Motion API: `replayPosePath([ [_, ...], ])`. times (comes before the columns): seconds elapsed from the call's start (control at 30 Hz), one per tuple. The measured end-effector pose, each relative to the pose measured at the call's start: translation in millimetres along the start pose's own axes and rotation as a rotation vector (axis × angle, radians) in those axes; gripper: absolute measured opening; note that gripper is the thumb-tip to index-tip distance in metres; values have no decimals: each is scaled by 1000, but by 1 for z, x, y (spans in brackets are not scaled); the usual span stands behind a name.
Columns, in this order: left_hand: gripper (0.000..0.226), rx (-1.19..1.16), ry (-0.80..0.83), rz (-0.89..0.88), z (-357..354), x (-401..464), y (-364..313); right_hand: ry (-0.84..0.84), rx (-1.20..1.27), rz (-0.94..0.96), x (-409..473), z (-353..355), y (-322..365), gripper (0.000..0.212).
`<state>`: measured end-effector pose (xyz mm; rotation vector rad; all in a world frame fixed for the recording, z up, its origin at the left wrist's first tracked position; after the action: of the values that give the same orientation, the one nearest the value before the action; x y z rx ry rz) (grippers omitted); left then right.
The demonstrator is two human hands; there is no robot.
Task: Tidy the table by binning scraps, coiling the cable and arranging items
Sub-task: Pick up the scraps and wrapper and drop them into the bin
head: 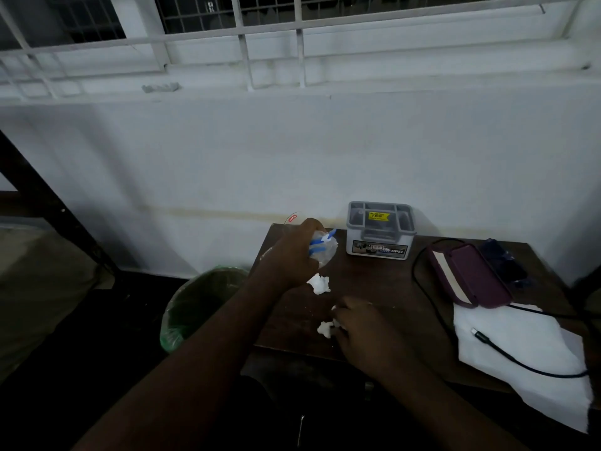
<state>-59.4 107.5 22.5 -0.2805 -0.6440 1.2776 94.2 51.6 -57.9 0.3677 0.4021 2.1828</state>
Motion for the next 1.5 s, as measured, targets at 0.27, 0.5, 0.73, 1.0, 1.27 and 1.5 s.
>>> replayPosePath([
  [0.27, 50, -35, 17, 99, 3, -16, 13, -69, 64, -108, 35, 13, -14, 26],
  [0.5, 49, -55, -30, 116, 16, -25, 21, -123, 124, 54, 72, 20, 9, 25],
  [0.73, 56, -61, -60, 150, 20, -37, 42, 63, -139, 52, 72, -2, 6, 28],
  [1.0, 40, -149, -160, 246, 20, -46, 64, -272, 380, -127, 64, 12, 6, 15],
  [1.27, 29, -498, -569, 689, 74, -64, 105, -274, 1117, -208, 134, -2, 96, 21],
  [1.5, 56, -828, -707, 1060, 68, -105, 210, 58, 973, -362, 202, -88, 155, 19],
])
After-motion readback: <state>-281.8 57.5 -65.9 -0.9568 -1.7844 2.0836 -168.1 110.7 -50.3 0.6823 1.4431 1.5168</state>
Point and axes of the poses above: each hand's wrist, its own x-axis towards the middle knuckle, its own z-axis out of the back of the hand, y = z × x, the point moved 4 cm from there along x, towards the middle knuckle, and after that the axes turned 1 degree about z, right-handed, at the moved point
